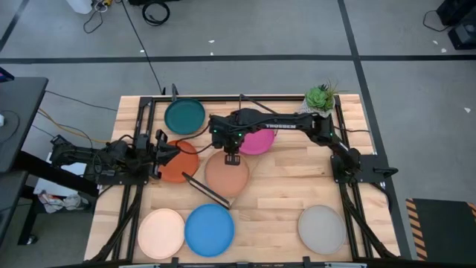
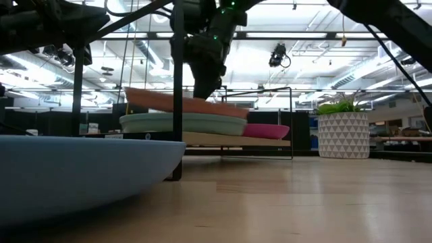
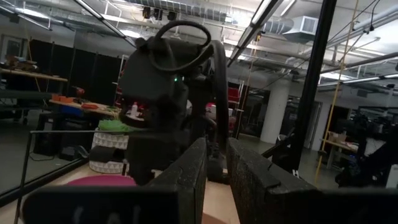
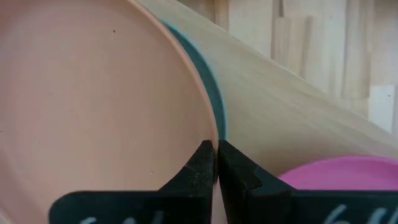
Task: Place and stack plates onto a shelf
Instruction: Stack the brown plate on top of the light blue plate
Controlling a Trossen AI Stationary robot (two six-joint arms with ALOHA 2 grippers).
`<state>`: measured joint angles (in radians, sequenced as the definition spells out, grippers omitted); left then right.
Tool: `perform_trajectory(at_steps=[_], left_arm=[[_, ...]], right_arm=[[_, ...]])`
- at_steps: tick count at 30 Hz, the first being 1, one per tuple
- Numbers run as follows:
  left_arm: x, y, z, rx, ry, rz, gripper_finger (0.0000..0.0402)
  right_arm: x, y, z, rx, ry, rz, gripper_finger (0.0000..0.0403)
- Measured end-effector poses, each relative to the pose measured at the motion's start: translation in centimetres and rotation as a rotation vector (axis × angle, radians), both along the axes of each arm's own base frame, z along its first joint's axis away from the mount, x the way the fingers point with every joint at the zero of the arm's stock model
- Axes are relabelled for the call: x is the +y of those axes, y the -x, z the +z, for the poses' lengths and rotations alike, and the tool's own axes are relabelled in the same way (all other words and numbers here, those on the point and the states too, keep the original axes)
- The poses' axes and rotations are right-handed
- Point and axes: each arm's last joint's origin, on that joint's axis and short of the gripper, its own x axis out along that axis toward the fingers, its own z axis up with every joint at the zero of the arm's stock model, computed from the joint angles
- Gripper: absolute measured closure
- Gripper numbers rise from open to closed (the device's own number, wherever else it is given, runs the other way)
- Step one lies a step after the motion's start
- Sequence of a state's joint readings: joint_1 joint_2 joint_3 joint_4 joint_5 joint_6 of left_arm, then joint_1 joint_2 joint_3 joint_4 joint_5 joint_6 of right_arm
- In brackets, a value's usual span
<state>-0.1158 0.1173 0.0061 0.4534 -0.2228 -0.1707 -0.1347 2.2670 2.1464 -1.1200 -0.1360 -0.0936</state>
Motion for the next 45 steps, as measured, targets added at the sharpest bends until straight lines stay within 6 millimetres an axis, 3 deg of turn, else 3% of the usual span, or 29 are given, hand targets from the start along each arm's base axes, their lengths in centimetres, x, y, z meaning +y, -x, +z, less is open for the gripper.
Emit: perform_trajectory(at_steps=[17, 23, 33, 39, 45], left_arm=[[0.0, 0.0, 0.0, 0.002, 0.000, 0.003, 0.0333], [0.0, 0.0, 0.0, 0.002, -0.001, 0.004, 0.0333], [0.0, 0.0, 0.0, 0.002, -0.001, 0.003, 0.0333], [0.0, 0.0, 0.0, 0.002, 0.001, 0.002, 0.0333], [0.0, 0.0, 0.0, 0.003, 0.000, -0.002, 0.0333]], right_arm=[[-0.5, -0.4, -0.4, -0.033, -0.032, 0.033, 0.0350], [-0.4, 0.0, 0.8, -0.051, -0.018, 0.061, 0.0335], [-0.3, 1.1, 2.7, 0.033, 0.002, 0.034, 0.0273], [-0.3, 1.7, 1.8, 0.133, 0.066, -0.018, 0.0272], [1.0, 1.6, 0.1, 0.169, 0.127, 0.007, 0.0281]])
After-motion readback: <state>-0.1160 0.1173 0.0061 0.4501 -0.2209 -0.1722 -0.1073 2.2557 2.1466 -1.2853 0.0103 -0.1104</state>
